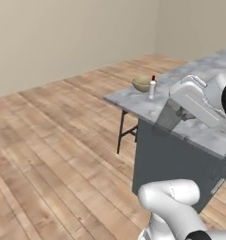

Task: There is a bowl on the dining counter. Grab a lemon wedge from the fridge and place it in the bowl. Then get the liquor bottle and glass cup from the cabinet and place them next to the bowl.

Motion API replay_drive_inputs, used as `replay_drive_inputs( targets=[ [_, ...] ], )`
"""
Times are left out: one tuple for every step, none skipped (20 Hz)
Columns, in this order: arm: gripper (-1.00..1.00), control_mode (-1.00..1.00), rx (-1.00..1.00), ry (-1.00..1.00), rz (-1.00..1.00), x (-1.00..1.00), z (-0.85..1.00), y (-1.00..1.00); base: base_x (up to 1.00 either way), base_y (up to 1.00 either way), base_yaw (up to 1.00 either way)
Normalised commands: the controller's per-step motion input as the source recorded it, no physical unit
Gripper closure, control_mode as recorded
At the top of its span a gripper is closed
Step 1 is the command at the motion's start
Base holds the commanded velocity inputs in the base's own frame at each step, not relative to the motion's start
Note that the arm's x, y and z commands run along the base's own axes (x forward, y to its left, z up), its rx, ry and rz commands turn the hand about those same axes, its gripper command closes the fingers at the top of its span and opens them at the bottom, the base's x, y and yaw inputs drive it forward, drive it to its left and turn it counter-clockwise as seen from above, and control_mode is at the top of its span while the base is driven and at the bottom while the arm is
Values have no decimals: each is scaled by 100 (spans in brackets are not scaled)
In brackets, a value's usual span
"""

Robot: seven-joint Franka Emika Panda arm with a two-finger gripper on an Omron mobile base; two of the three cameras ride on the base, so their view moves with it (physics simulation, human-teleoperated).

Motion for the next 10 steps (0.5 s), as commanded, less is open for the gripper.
replay_drive_inputs(
  targets=[
    [100,100,0,0,0,0,0,0,49,79,-57],
    [100,100,0,0,0,0,0,0,46,82,-57],
    [100,100,0,0,0,0,0,0,45,81,-57],
    [100,100,0,0,0,0,0,0,46,83,-57],
    [100,100,0,0,0,0,0,0,45,83,-57],
    [100,100,0,0,0,0,0,0,46,81,-57],
    [100,100,0,0,0,0,0,0,44,80,-56],
    [100,100,0,0,0,0,0,0,44,79,-56],
    [100,100,0,0,0,0,0,0,45,79,-55],
    [100,100,0,0,0,0,0,0,45,79,-55]
  ],
)
